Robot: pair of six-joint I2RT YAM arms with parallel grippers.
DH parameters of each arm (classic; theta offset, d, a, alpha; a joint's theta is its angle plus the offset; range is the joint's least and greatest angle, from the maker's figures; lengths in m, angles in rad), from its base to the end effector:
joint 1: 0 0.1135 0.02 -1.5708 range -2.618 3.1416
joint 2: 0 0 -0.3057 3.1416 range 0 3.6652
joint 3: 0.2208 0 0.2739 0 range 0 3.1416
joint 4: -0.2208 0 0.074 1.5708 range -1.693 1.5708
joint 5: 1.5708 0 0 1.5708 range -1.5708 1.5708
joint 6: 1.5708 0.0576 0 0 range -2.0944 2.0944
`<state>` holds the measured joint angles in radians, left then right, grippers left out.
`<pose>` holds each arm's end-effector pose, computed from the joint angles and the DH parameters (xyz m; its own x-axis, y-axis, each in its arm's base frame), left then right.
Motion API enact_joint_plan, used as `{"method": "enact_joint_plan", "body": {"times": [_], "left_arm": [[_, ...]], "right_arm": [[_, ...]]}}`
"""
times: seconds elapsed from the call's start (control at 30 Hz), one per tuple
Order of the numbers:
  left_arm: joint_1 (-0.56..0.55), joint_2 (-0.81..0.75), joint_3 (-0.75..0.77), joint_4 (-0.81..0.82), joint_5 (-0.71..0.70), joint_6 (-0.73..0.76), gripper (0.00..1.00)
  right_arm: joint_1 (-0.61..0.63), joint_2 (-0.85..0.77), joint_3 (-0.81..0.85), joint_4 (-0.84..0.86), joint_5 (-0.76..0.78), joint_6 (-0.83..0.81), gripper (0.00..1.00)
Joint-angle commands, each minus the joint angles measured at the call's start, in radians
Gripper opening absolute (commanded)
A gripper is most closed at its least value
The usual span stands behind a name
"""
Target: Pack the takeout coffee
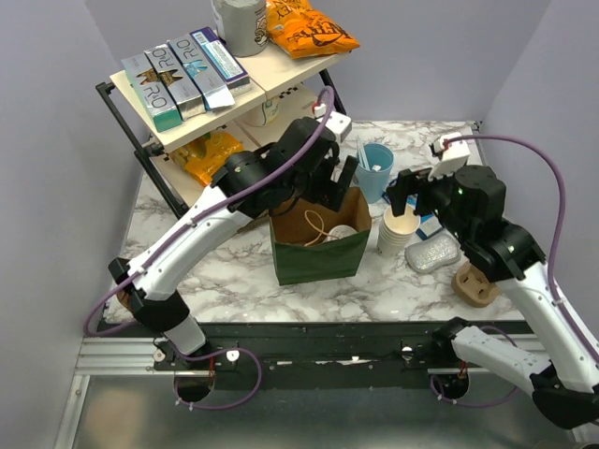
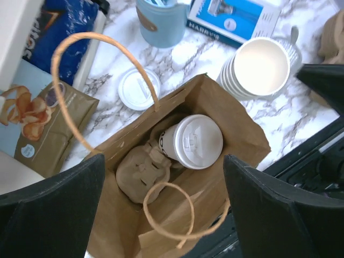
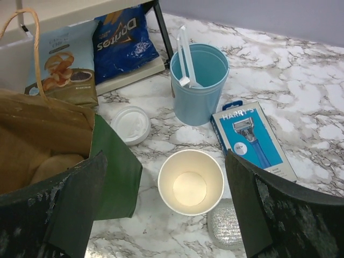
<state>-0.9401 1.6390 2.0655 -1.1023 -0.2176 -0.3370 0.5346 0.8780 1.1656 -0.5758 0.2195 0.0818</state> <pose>0.2229 -0.2842 0.5022 -0.5760 0.2414 -0.7810 0.5285 0.8388 -0.1305 0.1689 0.0854 0.4450 -0.2697 -0.0670 -0.9606 -0.2966 0.9549 0.0167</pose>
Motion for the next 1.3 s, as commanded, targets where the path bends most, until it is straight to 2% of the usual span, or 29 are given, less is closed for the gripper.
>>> {"method": "enact_joint_plan", "body": {"times": [0.0, 0.17, 0.27, 0.4, 0.63, 0.77, 1.03, 1.27], "left_arm": [[-0.006, -0.088, 0.031, -0.014, -0.088, -0.008, 0.99], [-0.005, -0.200, -0.014, -0.014, -0.221, -0.065, 0.99], [-0.002, -0.292, -0.116, -0.011, -0.323, -0.135, 0.99], [0.044, -0.392, -0.280, -0.010, -0.364, -0.226, 0.99], [0.187, -0.484, -0.439, 0.011, -0.287, -0.295, 0.99], [0.250, -0.510, -0.515, 0.048, -0.264, -0.289, 0.99], [0.279, -0.544, -0.584, 0.079, -0.238, -0.275, 0.99], [0.284, -0.571, -0.607, 0.090, -0.235, -0.272, 0.99]], "right_arm": [[-0.021, 0.127, 0.100, 0.025, -0.002, -0.010, 1.00], [-0.154, 0.347, 0.233, 0.025, -0.208, -0.042, 0.99], [-0.179, 0.441, 0.304, 0.017, -0.284, -0.062, 0.92], [-0.202, 0.603, 0.394, -0.018, -0.310, -0.071, 0.84], [-0.203, 0.731, 0.486, -0.081, -0.391, -0.116, 0.81], [-0.203, 0.788, 0.514, -0.111, -0.359, -0.123, 0.81], [-0.203, 0.878, 0.591, -0.177, -0.394, -0.149, 0.79], [-0.203, 0.901, 0.605, -0.211, -0.324, -0.169, 0.76]]}}
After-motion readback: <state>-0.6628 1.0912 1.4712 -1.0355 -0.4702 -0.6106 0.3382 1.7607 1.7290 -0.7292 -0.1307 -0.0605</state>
